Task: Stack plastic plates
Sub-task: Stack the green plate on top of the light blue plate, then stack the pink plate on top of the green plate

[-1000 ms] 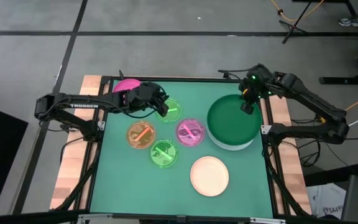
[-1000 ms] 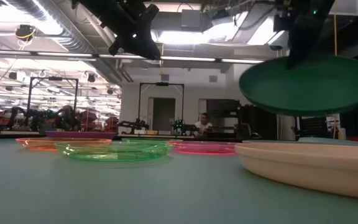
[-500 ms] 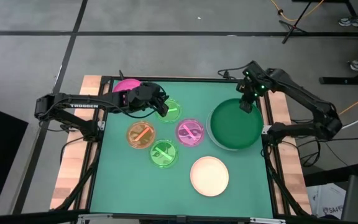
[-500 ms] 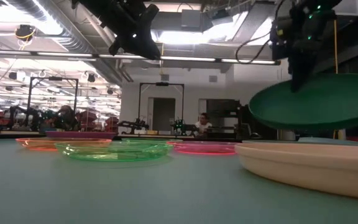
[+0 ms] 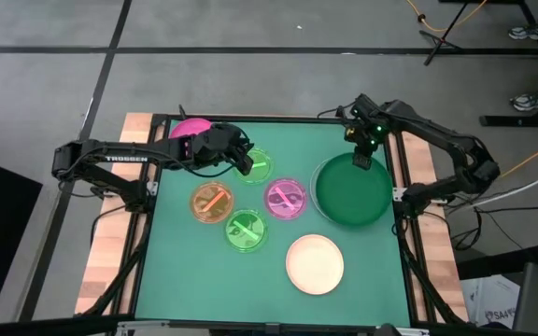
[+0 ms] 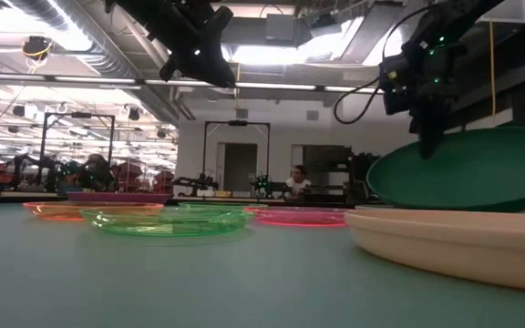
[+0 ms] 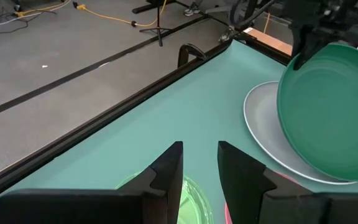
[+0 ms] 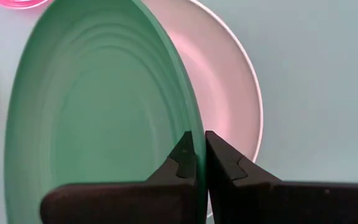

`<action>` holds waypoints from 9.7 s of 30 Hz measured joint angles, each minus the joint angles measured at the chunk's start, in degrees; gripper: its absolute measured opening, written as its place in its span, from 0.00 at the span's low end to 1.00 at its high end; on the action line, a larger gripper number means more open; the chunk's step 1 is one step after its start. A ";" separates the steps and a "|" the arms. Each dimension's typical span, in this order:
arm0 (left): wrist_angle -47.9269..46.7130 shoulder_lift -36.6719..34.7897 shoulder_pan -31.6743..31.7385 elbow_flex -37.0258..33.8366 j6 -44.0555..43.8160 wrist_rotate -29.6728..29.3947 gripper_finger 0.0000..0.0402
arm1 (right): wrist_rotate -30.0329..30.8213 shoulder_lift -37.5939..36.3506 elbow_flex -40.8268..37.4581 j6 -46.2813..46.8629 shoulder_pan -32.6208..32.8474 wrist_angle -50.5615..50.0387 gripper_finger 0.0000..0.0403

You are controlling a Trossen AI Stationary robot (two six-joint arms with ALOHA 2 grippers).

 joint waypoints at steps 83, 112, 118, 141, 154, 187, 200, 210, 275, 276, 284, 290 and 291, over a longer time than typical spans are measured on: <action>-0.18 0.00 5.48 -0.04 6.02 -0.46 0.23 | 10.68 3.23 0.02 -2.43 0.01 4.20 0.21; -15.39 18.54 22.70 -0.07 2.93 5.51 0.23 | 10.75 3.23 0.04 -2.42 0.00 4.31 0.21; -20.16 19.33 24.65 -0.07 2.35 5.41 0.23 | 10.85 3.23 0.04 -2.41 0.00 4.39 0.21; -24.13 19.30 25.55 -0.07 -0.68 8.61 0.23 | 12.22 3.23 0.04 -2.40 0.02 4.40 0.21; -23.81 22.16 25.51 -0.07 -0.68 8.72 0.23 | 12.24 3.23 0.04 -2.40 0.02 4.39 0.21; -24.86 26.38 21.34 2.00 6.67 4.45 0.01 | 9.54 3.23 0.04 -1.92 0.01 7.01 0.21; -24.39 26.40 12.15 15.51 18.89 4.71 0.01 | 1.51 3.21 0.09 4.38 0.02 29.40 0.21; -21.19 26.40 5.23 22.28 35.79 4.34 0.01 | 1.15 3.21 0.11 5.77 0.04 36.38 0.21; -19.87 26.36 -5.64 22.32 56.88 4.22 0.01 | 3.08 3.21 0.11 22.91 12.39 52.18 0.37; -19.87 26.36 -5.64 22.32 56.87 4.22 0.01 | 3.08 3.21 0.11 22.91 12.39 51.72 0.37; -18.41 26.36 -5.64 22.32 56.89 4.38 0.01 | 3.03 3.21 0.11 22.94 12.39 48.72 0.37; -17.88 26.36 -5.64 22.32 56.99 4.20 0.01 | -1.31 3.21 0.11 24.07 12.39 47.24 0.37; -17.88 26.36 -5.64 22.32 56.98 4.11 0.01 | -2.02 3.21 0.11 24.73 12.39 47.21 0.37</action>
